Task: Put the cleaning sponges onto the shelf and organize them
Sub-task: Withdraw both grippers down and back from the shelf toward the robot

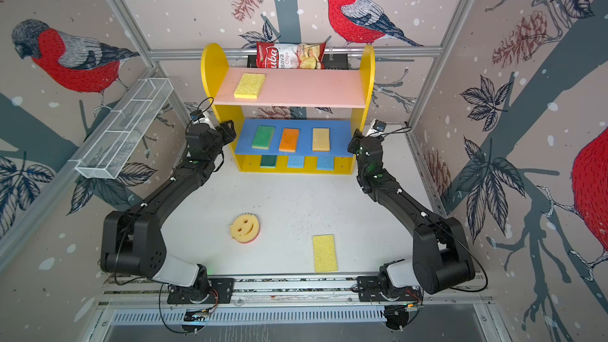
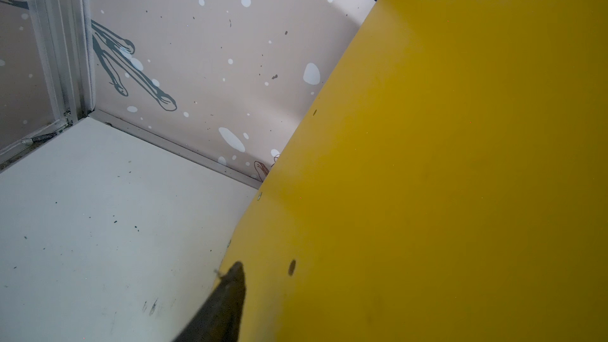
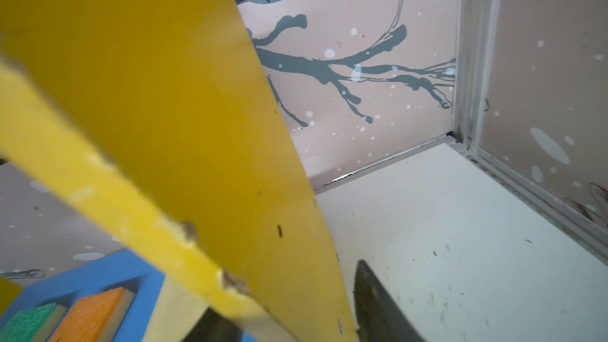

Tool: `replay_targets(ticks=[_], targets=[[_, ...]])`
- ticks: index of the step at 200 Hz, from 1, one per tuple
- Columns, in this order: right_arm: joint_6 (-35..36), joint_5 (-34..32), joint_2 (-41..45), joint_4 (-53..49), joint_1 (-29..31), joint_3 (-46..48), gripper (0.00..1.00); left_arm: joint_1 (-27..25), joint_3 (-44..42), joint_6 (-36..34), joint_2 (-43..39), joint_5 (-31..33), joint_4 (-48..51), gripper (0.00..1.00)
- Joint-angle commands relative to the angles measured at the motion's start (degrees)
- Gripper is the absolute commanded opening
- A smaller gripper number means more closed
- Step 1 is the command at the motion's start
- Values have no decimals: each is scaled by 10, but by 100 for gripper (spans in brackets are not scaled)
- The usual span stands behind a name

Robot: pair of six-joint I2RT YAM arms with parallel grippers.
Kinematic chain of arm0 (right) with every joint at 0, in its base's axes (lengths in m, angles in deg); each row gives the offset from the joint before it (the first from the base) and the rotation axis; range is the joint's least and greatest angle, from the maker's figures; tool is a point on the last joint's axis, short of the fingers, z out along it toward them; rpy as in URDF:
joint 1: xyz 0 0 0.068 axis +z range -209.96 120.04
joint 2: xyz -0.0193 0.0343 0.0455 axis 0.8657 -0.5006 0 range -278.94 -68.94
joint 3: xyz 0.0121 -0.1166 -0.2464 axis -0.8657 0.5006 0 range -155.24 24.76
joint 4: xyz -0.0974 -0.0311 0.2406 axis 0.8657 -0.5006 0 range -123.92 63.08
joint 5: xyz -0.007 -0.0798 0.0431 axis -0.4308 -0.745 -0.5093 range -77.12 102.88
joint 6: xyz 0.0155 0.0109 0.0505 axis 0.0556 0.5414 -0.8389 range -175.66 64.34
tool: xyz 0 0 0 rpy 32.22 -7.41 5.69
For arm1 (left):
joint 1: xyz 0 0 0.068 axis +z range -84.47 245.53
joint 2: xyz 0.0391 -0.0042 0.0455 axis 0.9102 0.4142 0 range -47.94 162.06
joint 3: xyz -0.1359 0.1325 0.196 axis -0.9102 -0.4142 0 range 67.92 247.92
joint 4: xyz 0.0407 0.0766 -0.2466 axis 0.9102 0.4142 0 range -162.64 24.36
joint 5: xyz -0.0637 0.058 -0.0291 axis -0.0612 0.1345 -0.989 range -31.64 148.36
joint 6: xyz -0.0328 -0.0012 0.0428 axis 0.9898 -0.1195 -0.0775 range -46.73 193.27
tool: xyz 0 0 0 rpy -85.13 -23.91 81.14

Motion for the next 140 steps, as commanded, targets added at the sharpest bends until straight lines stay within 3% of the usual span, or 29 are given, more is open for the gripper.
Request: replay_targets(ticks=[1,67,90,140], targets=[[3,26,-5,25,-6,-6,33,0,1,0,1,-24,-35,40],[5,44,5,26,-7,-1,6,0,-5,19,-23,-26,-15,5],[-4,42,25,12,-7,3,0,0,-5,25,-39,-29,3,1],[-31,37,81,-9,-7,28,0,0,-42,45,-96,-35,8,0]])
